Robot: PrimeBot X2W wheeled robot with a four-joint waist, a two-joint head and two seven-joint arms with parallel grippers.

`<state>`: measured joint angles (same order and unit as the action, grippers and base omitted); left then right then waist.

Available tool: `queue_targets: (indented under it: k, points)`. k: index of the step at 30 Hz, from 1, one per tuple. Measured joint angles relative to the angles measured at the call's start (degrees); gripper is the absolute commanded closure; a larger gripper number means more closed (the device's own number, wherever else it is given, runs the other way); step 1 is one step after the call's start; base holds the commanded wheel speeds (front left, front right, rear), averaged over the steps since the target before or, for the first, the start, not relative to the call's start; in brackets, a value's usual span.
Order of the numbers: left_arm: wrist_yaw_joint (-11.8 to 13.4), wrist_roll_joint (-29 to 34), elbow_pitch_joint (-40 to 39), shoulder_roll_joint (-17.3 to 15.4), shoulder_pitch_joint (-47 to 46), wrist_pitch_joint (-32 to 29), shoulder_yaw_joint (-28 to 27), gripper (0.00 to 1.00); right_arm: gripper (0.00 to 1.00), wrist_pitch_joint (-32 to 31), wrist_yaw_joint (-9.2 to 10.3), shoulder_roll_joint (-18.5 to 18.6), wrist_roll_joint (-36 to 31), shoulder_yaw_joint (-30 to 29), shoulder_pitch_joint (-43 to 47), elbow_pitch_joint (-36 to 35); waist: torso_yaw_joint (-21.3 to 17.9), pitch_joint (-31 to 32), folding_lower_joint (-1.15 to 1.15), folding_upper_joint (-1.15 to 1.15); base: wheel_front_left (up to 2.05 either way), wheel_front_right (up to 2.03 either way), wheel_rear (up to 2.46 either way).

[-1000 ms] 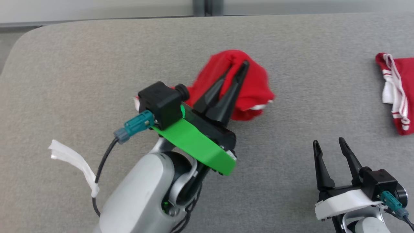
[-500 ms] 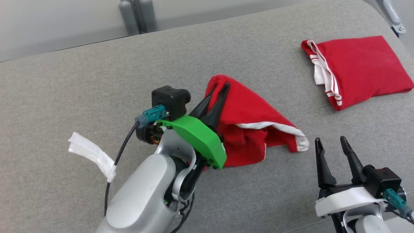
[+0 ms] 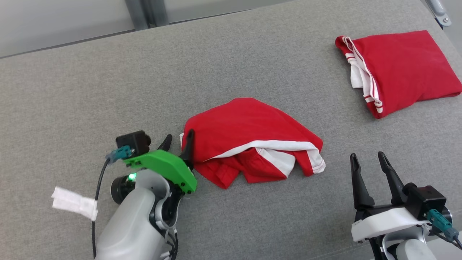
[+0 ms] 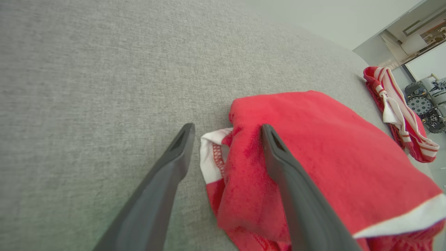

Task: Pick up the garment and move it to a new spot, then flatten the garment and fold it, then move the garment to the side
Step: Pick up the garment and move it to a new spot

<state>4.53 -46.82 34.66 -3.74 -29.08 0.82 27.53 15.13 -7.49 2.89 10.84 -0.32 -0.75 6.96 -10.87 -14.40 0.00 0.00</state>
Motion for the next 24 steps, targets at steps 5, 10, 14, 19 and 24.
queue_targets:
  k: [5, 10, 14, 19, 24]
  points:
    - [-2.3, -1.37, -2.69, -1.51, 6.37, 9.5, -3.21, 0.0, 0.0, 0.0, 0.0, -0.02, -0.37, -0.9, 1.75, 0.16, 1.5, 1.41, 0.0, 0.0, 0.0, 0.0, 0.0]
    - [-2.07, 4.11, -11.13, -4.26, 15.5, 13.97, -5.67, 0.0, 0.0, 0.0, 0.0, -0.03, -1.49, -3.16, 3.94, -0.94, 3.63, 3.49, 0.0, 0.0, 0.0, 0.0, 0.0]
    - [-1.46, 12.27, -22.5, -3.61, 24.46, 14.21, -12.23, 0.0, 0.0, 0.0, -0.01, -0.09, -4.79, -3.97, 5.65, -3.1, 5.65, 5.81, 0.0, 0.0, 0.0, 0.0, 0.0]
    - [-3.31, 22.61, -29.38, -2.05, 35.13, 14.21, -18.63, 0.0, 0.0, 0.0, 0.0, -0.08, -7.2, -4.76, 8.77, -5.19, 8.09, 9.57, 0.0, 0.0, 0.0, 0.0, 0.0]
    - [-5.49, 29.63, -32.27, -0.8, 40.95, 14.21, -24.07, 0.0, 0.0, 0.0, 0.0, -0.02, -7.95, -5.5, 10.14, -6.27, 10.32, 12.9, 0.0, 0.0, 0.0, 0.0, 0.0]
